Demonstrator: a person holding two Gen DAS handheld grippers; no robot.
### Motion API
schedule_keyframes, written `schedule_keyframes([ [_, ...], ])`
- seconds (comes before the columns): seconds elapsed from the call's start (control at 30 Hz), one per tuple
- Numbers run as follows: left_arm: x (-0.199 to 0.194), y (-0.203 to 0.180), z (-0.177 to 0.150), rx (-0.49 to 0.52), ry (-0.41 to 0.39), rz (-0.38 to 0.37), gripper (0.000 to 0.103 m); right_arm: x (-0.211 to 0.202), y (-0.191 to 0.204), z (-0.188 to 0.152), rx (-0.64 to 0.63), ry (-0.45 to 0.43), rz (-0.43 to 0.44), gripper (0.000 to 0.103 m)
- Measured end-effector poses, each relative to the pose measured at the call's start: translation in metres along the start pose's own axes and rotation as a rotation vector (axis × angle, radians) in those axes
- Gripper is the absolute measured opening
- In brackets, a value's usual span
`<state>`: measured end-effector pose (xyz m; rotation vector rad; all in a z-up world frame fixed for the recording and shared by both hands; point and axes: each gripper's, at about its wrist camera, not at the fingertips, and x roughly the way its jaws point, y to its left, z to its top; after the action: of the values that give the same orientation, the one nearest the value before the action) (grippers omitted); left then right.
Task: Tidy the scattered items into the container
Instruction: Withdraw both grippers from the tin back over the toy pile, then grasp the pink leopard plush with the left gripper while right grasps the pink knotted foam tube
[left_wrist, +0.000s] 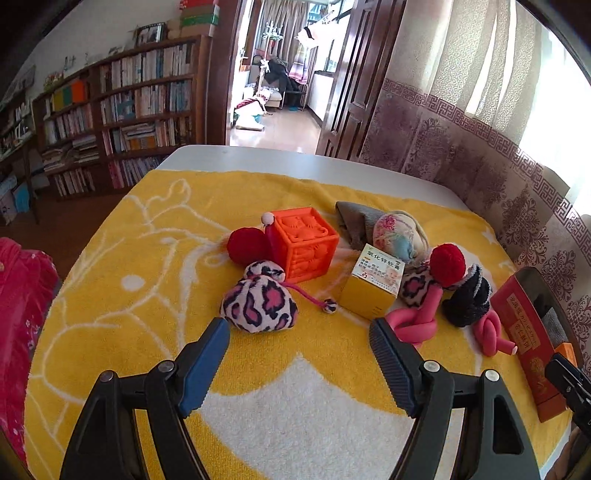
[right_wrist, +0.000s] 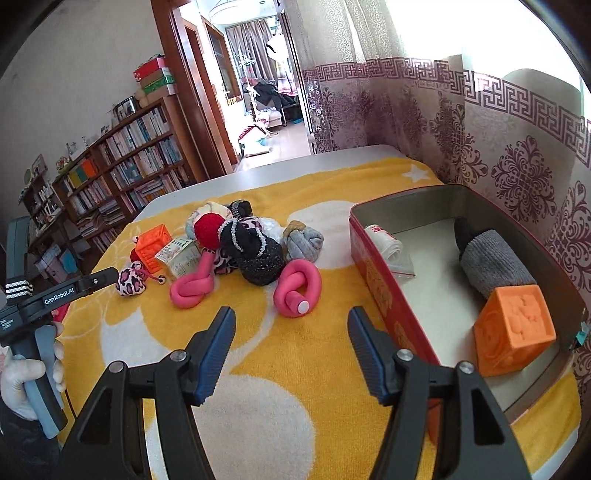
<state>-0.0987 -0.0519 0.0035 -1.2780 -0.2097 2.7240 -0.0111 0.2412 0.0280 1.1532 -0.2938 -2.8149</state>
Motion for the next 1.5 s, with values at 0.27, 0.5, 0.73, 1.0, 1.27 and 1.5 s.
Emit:
schedule_keyframes([
  [0.27, 0.026, 0.014, 0.004, 0.061, 0.061, 0.053, 0.08, 0.017, 0.013, 0.002, -0.018, 0.03, 0.0, 0.067],
  [0.5, 0.049, 0.011, 0.011, 0.073, 0.095, 0.077, 0.08, 0.038, 0.01, 0.002, -0.004, 0.08, 0.005, 0.067],
  [0.73, 0.067, 0.017, 0.014, 0.051, 0.111, 0.089, 0.08, 0.069, 0.006, 0.014, 0.02, 0.138, -0.011, 0.067],
  [1.0, 0.077, 0.023, 0.016, 0.045, 0.096, 0.096, 0.077, 0.104, 0.007, 0.018, 0.007, 0.173, -0.109, 0.067],
  [1.27, 0.068, 0.031, 0.016, 0.005, 0.05, 0.081, 0.054, 0.103, 0.009, 0.015, -0.024, 0.139, -0.161, 0.045],
  [1.5, 0.042, 0.025, 0.012, 0.015, -0.024, 0.068, 0.054, 0.095, 0.01, 0.016, -0.014, 0.096, -0.137, 0.045],
])
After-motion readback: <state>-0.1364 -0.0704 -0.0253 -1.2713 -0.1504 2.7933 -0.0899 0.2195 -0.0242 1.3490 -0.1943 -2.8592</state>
